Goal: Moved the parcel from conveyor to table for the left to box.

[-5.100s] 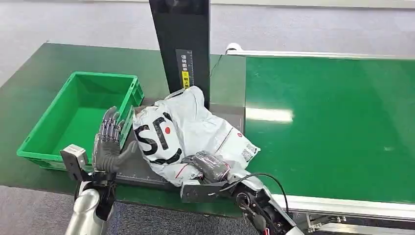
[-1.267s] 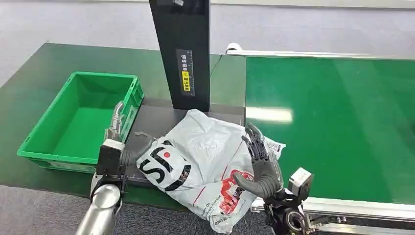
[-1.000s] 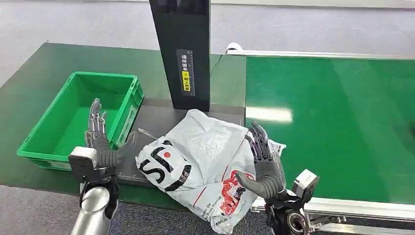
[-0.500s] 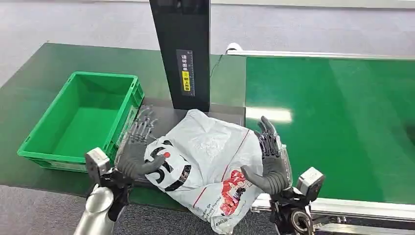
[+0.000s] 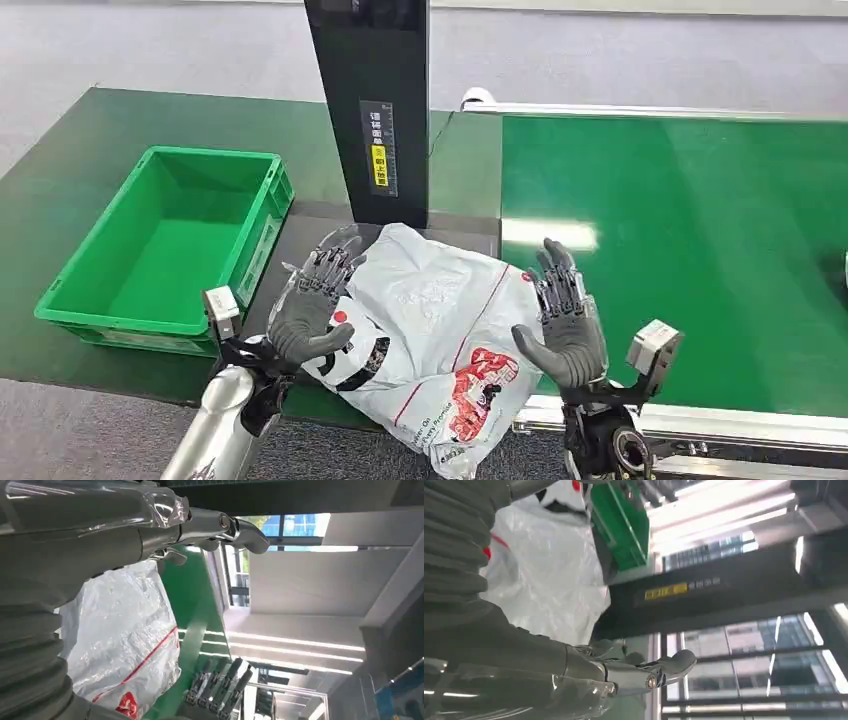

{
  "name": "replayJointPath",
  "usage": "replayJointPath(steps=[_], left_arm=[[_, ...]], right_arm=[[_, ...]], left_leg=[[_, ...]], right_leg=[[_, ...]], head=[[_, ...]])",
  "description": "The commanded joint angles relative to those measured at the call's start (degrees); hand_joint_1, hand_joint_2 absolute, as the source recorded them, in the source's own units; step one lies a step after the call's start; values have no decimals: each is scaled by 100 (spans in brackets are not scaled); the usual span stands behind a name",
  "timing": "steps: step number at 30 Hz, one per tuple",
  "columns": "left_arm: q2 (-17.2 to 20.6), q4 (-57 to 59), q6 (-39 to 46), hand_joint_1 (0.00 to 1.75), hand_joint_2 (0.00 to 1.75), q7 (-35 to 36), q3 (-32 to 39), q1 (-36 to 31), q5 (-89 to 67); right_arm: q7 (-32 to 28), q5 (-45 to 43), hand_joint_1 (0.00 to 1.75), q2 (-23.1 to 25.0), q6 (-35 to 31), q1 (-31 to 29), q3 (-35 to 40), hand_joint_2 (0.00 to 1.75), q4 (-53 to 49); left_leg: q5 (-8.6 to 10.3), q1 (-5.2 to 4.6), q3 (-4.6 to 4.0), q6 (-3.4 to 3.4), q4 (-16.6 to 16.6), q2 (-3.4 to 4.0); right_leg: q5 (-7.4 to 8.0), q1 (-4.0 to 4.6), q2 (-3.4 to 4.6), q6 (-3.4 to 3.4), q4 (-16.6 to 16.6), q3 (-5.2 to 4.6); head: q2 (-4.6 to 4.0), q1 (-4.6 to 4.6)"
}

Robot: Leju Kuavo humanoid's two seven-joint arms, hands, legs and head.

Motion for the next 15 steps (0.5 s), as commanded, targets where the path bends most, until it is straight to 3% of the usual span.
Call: replayJointPath(steps=[1, 4, 6, 8, 13, 15], left_arm=[[425, -233, 1005, 0, 175, -50, -335, 391, -1324], [550, -539, 1311, 0, 175, 17, -362, 654, -1901], [571, -757, 2293, 0, 175, 61, -429, 758, -3010], [606, -832, 2724, 0, 175, 154, -536, 742, -3571], [728, -536, 2436, 0, 175, 337, -944, 442, -4157], [722, 13, 2194, 0, 175, 566, -1207, 22, -4479]], right_arm=[[-126, 227, 0, -90, -5, -61, 464, 175, 385], [-91, 273, 0, -84, -72, -107, 566, 175, 284], [-86, 348, 0, -43, -170, -171, 528, 175, 278], [-76, 343, 0, -50, -177, -198, 486, 175, 288], [-219, 341, 0, -228, -111, -361, 299, 175, 480], [-310, 226, 0, -171, -123, -475, 104, 175, 650]], left_leg=[[-1, -1, 14, 0, -10, 6], [-6, -1, 17, 0, -11, 22], [-5, -4, 27, 0, -20, 23], [-1, -1, 1, 0, -4, 4], [4, -2, 5, 2, -8, -10], [6, -2, 4, 3, -8, -8]], right_leg=[[1, -1, 12, 0, -8, 10], [2, -1, 30, 0, -9, 12], [0, -5, 33, 0, -12, 16], [-1, -1, 11, 1, -3, -1], [2, -3, 6, 3, -6, 7], [5, -3, 6, 4, -9, 7]], head=[[0, 2], [0, -2], [0, -2], [0, -2], [0, -2], [0, 0]])
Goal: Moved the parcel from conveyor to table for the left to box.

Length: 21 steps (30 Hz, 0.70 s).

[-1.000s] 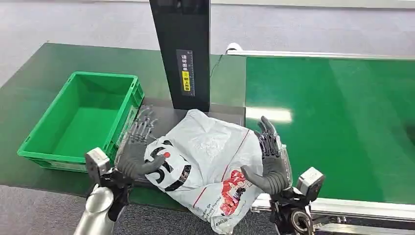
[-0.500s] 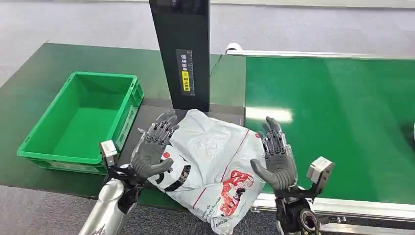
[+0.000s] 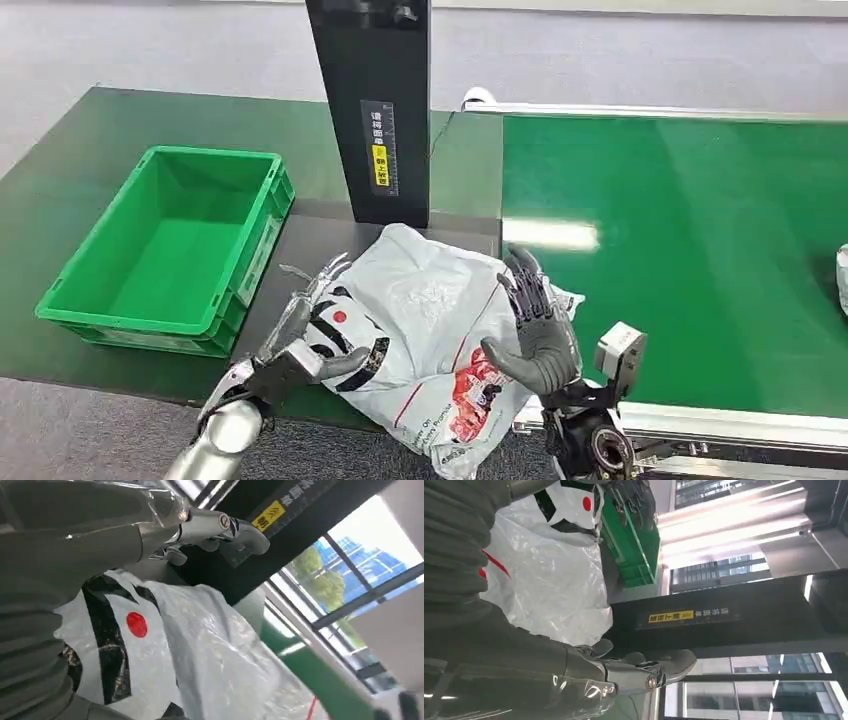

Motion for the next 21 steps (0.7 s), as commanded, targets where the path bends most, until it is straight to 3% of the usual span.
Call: replayJointPath(steps=[1, 8, 21], left_arm=[[304, 847, -507, 0, 175, 356, -831, -702, -541], [13, 1928, -812, 0, 175, 1028, -1295, -1472, -1364], [-118, 2628, -869, 0, 175, 1562, -1508, -1381, -2178]], right_arm=[[-164, -137, 0, -166, 47, -444, -288, 175, 580], [-98, -115, 0, -42, -73, -281, -260, 175, 627], [131, 89, 0, 207, -137, -76, -404, 175, 329]], left_leg=[[8, -2, 7, 2, -7, -16], [6, 0, 15, 0, -6, -17], [5, -4, 25, 2, -13, -4]], right_leg=[[4, -3, -7, 2, -6, 11], [3, 0, -11, 0, -9, 16], [5, -5, 5, 1, -11, 23]], head=[[0, 0], [0, -2], [0, -2]])
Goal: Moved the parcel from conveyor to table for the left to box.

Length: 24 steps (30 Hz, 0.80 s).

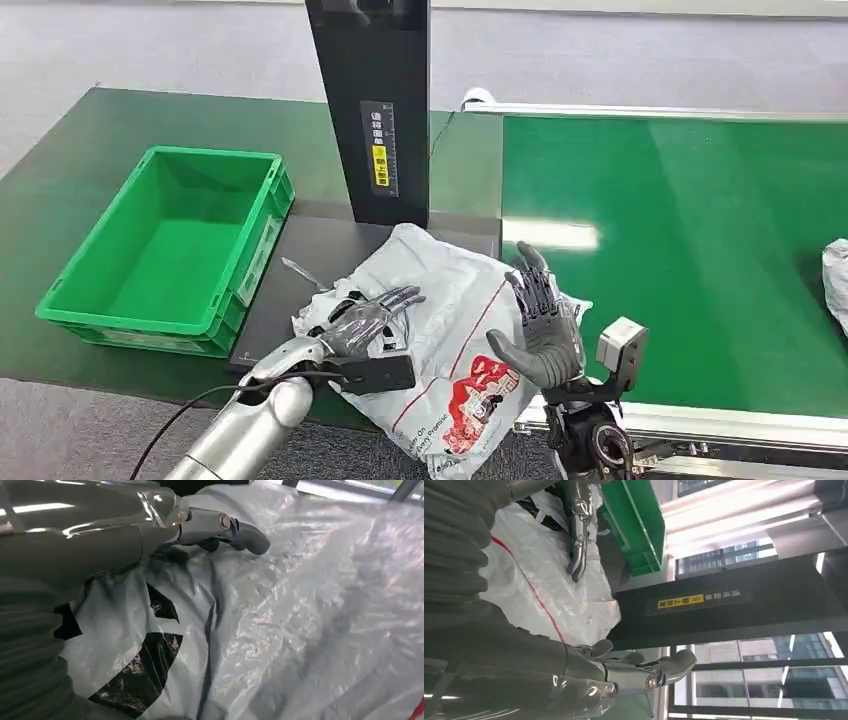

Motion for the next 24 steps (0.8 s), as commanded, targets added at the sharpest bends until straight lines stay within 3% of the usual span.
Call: replayJointPath(steps=[1, 3, 4, 5, 6, 19, 24], left_arm=[[-44, 849, 21, 0, 175, 156, -349, -73, -184], [-63, 863, -37, 0, 175, 199, -329, -66, -248], [-89, 828, -21, 35, 175, 154, -283, -37, -276], [-105, 778, 0, 166, 175, 155, -262, -11, -288], [-111, 717, 40, 175, 175, 151, -248, 9, -356], [-129, 586, 179, 175, 175, -8, -156, 36, -483], [-168, 10, 1207, 175, 175, -511, 240, 190, -498]], right_arm=[[71, 46, 0, 124, -18, -30, -213, 175, 108], [89, 61, 0, 145, -27, -52, -264, 175, 138], [95, 69, 0, 154, -31, -52, -288, 175, 139], [95, 67, 0, 151, -38, -29, -300, 175, 111], [95, 74, 0, 159, -46, 3, -317, 175, 68], [112, 109, 0, 174, -47, 90, -342, 175, -50], [73, 148, 0, 188, 4, 333, -429, 175, -361]], left_leg=[[4, -5, 18, 2, -11, -3], [9, -3, 28, 2, -19, -4], [14, -5, 32, 2, -26, -6], [16, -4, 33, 2, -27, -7], [6, -5, 39, 2, -14, -3], [2, -3, 53, 1, -12, 1], [2, -2, 46, 1, -8, -3]], right_leg=[[3, -6, 3, 1, -8, 18], [10, -4, 8, 1, -17, 28], [14, -6, 9, 2, -23, 31], [16, -6, 7, 2, -24, 33], [6, -7, 4, 2, -12, 39], [3, -5, 0, 1, -10, 55], [2, -4, -4, 1, -6, 48]], head=[[0, 0], [0, -2], [0, 0], [0, 0], [0, -2], [0, -2], [0, -2]])
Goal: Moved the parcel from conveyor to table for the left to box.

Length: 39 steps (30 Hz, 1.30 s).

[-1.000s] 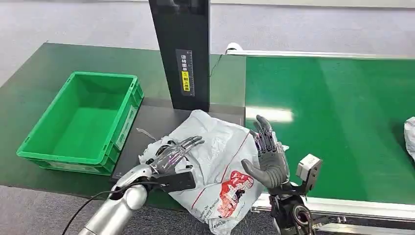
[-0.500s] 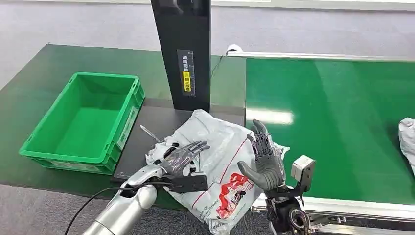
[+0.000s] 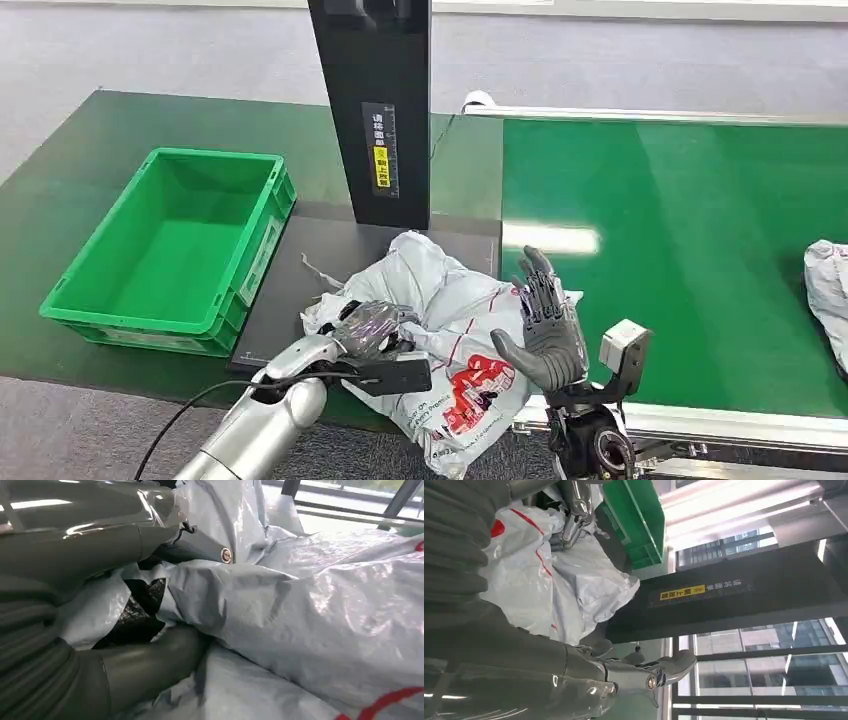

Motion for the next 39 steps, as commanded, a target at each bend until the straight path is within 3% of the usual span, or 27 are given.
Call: replayJointPath(steps=[1, 4, 8, 15, 18, 23, 28, 32, 39], left_arm=[[33, -401, 1031, 175, 175, -544, 404, 325, -5], [-15, -863, 1136, 175, 175, -690, 659, 346, 224], [45, -1648, 2071, 175, 175, -1149, 808, 525, 340], [191, -2597, 3485, 175, 175, -1186, 876, 670, -88], [254, -2677, 4080, 175, 175, -1118, 766, 443, -567], [450, -2184, 4468, 175, 175, -376, 946, -51, -1542], [629, -1022, 4101, 175, 175, 1079, 2172, -576, -2053], [838, -8, 4164, 175, 175, 1208, 2844, -1011, -1751], [1099, 1074, 3921, 175, 175, 1581, 3310, -1520, -1812]], right_arm=[[-7, 53, 0, 32, 12, 248, -213, 175, -340], [-10, 37, 0, -38, 6, 137, -205, 175, -264], [-31, -86, 0, -75, 6, 55, -164, 175, -212], [-17, -211, 0, -151, -16, 189, -136, 175, -371], [-76, -307, 0, -294, -119, -38, -102, 175, -84], [-160, -447, 0, -433, -202, 119, -41, 175, -144], [-118, -369, 0, -304, -222, 490, -113, 175, -507], [-125, -324, 0, -306, -254, 367, -106, 175, -336], [-133, -326, 0, -369, -315, 392, -123, 175, -308]], left_leg=[[3, -2, 0, 1, -10, 0], [0, -2, -15, 1, -3, 5], [1, 0, -33, 0, 2, 4], [-1, 0, -30, 1, -4, 3], [2, 0, -39, 1, 0, 1], [5, 1, -39, 0, -1, -6], [7, 1, -25, -5, -13, -4], [8, 3, -20, -5, -14, 11], [7, 5, -30, -3, -6, 10]], right_leg=[[4, -3, 10, 1, -8, -3], [3, -2, 15, 1, -2, -23], [3, 1, 12, 1, 0, -39], [1, 0, 16, 1, -4, -36], [3, 0, 11, 1, 0, -45], [4, 2, 4, 0, -3, -40], [5, 1, 10, -5, -7, -33], [9, 4, 25, -5, -6, -35], [6, 7, 23, 0, -2, -40]], head=[[0, 0], [0, 0], [0, -2], [0, 0], [0, 0], [0, -2], [0, 0], [0, -4], [0, 0]])
